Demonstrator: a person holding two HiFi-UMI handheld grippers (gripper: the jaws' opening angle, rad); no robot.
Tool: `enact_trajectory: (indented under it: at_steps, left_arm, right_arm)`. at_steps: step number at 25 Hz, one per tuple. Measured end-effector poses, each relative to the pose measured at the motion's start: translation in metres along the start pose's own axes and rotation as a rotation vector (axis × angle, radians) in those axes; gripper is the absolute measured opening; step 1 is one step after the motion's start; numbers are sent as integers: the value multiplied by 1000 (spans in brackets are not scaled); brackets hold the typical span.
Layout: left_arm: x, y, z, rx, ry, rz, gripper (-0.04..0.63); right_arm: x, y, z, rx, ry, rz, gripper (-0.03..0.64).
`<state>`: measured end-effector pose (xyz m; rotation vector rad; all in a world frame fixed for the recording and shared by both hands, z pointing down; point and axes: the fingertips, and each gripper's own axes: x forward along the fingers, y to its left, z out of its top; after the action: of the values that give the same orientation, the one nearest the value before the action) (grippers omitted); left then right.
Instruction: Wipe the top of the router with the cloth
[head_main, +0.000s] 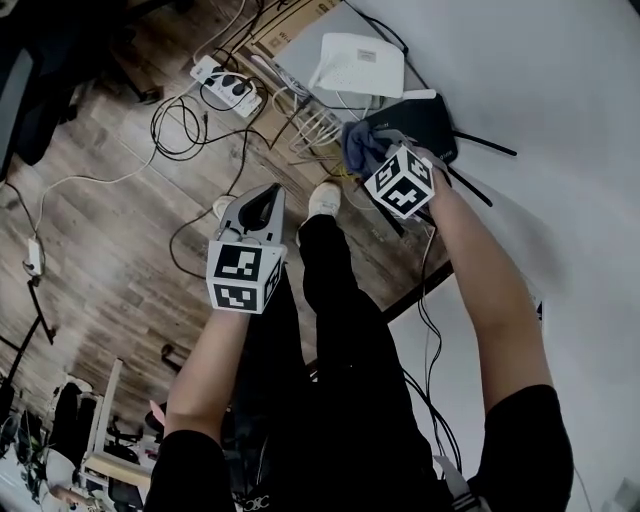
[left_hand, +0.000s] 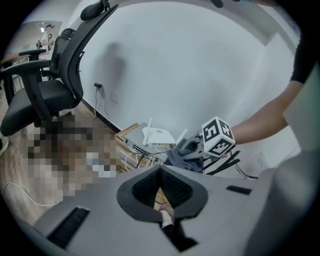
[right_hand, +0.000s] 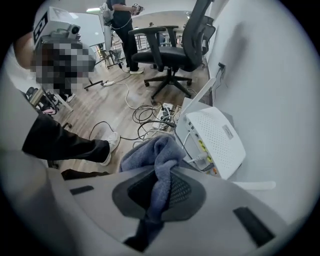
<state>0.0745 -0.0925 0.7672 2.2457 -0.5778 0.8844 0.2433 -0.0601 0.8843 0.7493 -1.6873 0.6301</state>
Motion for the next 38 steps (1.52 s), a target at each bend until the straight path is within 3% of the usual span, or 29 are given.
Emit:
enact_trajectory:
  at_steps: [4, 10, 18, 29, 38]
  left_arm:
    - [-6, 7, -4, -14, -6, 13, -6]
    - [-6, 16, -6, -35, -3, 21, -6]
    - [2, 19, -9, -28, 15, 9, -6]
    - [8, 26, -1, -38, 9, 25, -6]
    - [19, 20, 2, -51, 3, 23, -6]
  right_arm:
    - [-2, 17, -12, 4, 47, 93, 12]
    - [-11, 54, -46, -20, 224, 319, 12]
    - [-17, 76, -71, -51, 364, 468, 12]
    - [-17, 56, -96, -48, 423, 448, 12]
    - [-24, 24, -131, -107, 592, 363, 12]
